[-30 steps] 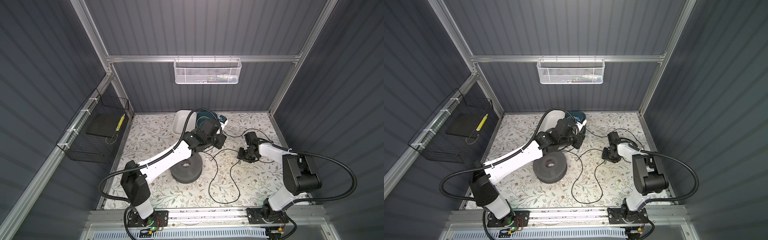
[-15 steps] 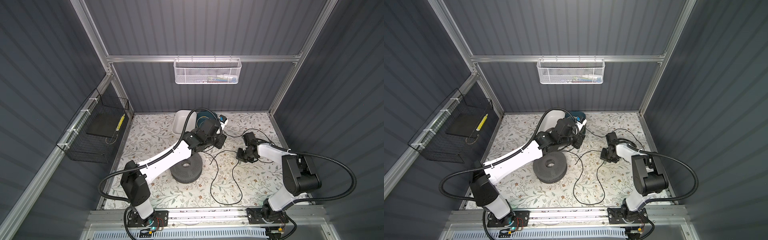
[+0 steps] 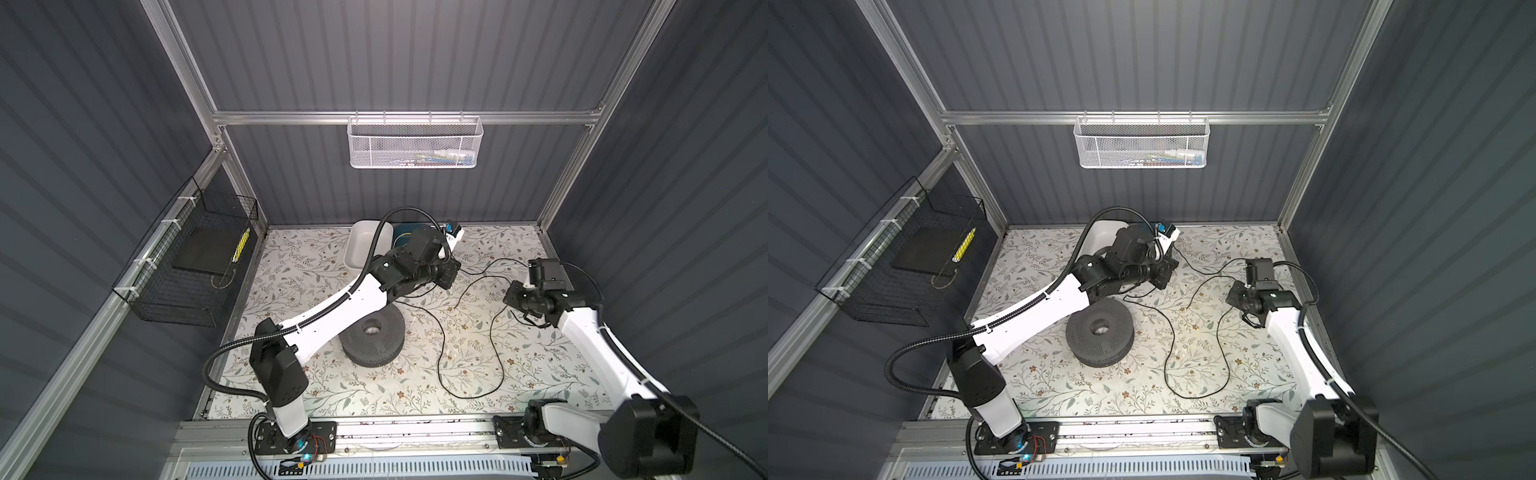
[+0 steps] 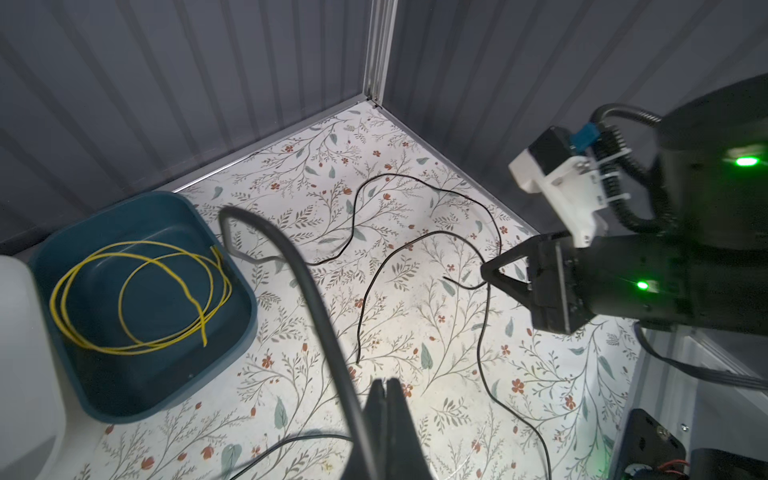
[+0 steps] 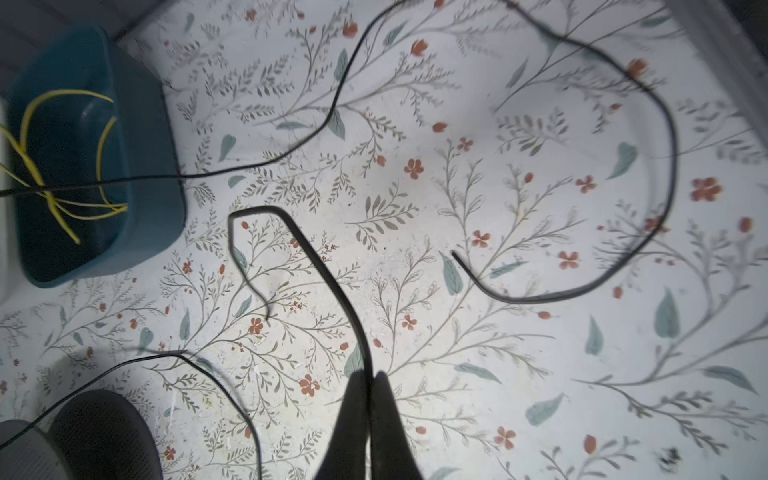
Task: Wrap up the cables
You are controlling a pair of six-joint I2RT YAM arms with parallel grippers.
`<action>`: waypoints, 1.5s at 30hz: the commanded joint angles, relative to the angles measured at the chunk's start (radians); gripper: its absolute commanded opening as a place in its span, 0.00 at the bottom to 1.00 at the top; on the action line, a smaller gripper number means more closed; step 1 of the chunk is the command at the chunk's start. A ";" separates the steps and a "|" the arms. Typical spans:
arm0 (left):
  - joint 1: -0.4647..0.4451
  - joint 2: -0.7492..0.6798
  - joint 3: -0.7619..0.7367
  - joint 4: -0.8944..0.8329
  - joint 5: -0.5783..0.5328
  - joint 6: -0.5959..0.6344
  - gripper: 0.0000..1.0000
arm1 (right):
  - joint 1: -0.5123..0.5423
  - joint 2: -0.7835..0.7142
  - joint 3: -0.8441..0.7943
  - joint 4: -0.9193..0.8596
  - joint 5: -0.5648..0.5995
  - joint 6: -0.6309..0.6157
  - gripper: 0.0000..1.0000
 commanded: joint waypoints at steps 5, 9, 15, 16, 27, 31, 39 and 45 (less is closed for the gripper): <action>0.005 0.294 0.239 -0.033 0.193 -0.036 0.00 | -0.056 -0.188 0.201 -0.153 0.126 -0.016 0.00; 0.010 0.514 0.432 -0.092 0.284 -0.069 0.03 | -0.078 -0.163 0.357 -0.176 0.131 -0.019 0.00; 0.027 0.610 0.466 -0.098 0.463 -0.134 0.12 | -0.087 -0.113 0.493 -0.188 0.110 -0.037 0.00; 0.027 0.571 0.423 -0.074 0.458 -0.129 0.10 | -0.089 -0.113 0.493 -0.187 0.117 -0.040 0.00; 0.019 0.244 0.313 -0.009 0.544 -0.151 0.00 | -0.169 -0.090 0.509 -0.181 0.147 -0.063 0.00; 0.016 0.143 0.259 0.051 0.625 -0.214 0.00 | -0.196 -0.090 0.563 -0.209 0.175 -0.079 0.00; 0.018 0.001 -0.199 0.418 0.588 -0.382 0.00 | -0.211 -0.134 0.595 -0.241 0.246 -0.108 0.00; 0.066 0.039 -0.403 0.643 0.623 -0.459 0.00 | -0.229 -0.107 0.675 -0.266 0.254 -0.129 0.00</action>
